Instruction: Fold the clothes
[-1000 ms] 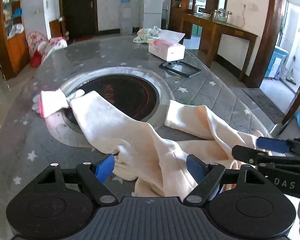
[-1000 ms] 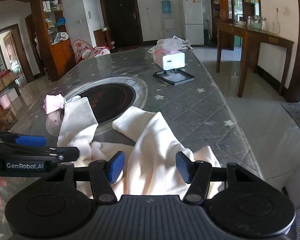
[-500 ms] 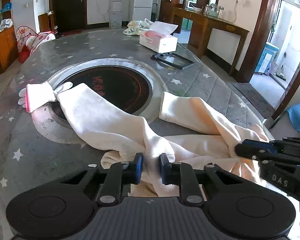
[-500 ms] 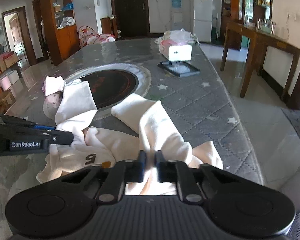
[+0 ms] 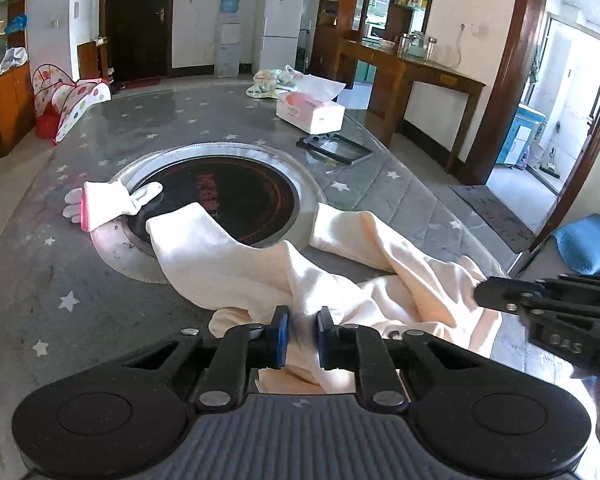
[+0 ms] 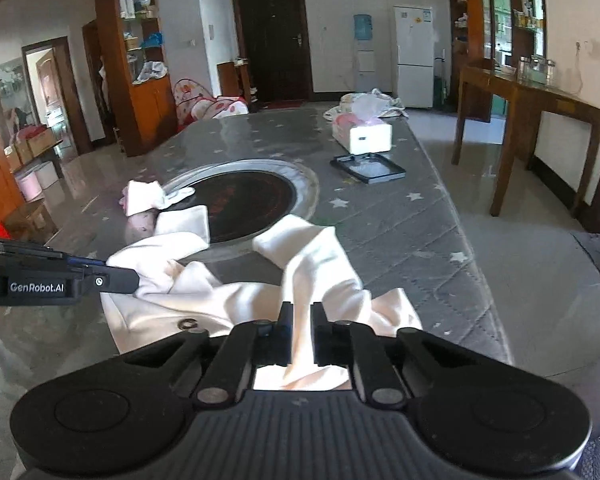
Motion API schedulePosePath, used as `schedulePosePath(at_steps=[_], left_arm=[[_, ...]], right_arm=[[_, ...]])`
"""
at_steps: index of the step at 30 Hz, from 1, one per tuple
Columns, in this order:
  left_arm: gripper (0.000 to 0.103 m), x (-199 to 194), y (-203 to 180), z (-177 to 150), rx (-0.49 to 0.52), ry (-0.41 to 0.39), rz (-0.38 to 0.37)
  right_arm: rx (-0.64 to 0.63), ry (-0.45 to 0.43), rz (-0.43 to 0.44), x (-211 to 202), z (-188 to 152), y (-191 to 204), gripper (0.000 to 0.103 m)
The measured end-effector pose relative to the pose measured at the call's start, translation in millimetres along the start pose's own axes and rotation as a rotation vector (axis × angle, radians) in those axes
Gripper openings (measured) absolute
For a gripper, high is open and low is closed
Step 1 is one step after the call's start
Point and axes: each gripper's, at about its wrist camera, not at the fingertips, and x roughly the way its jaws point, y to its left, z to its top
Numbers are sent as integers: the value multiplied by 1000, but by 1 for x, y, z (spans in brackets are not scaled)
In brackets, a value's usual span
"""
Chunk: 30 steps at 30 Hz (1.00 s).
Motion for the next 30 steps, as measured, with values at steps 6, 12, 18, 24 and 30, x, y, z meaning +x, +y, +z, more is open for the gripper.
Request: schedulePosePath(at_steps=[6, 12, 18, 24, 30], left_arm=[[21, 0, 6, -13, 11, 31, 17], [39, -1, 11, -20, 18, 45, 29], [51, 1, 8, -9, -8, 20, 5], [17, 17, 2, -8, 36, 48, -1], [8, 6, 16, -2, 1, 9, 0]], right_arm=[[-21, 43, -21, 28, -4, 14, 35], [-6, 85, -13, 42, -13, 9, 13], [-25, 47, -7, 28, -10, 8, 3], [-30, 12, -4, 15, -4, 9, 2], [-30, -66, -9, -2, 17, 10, 2]])
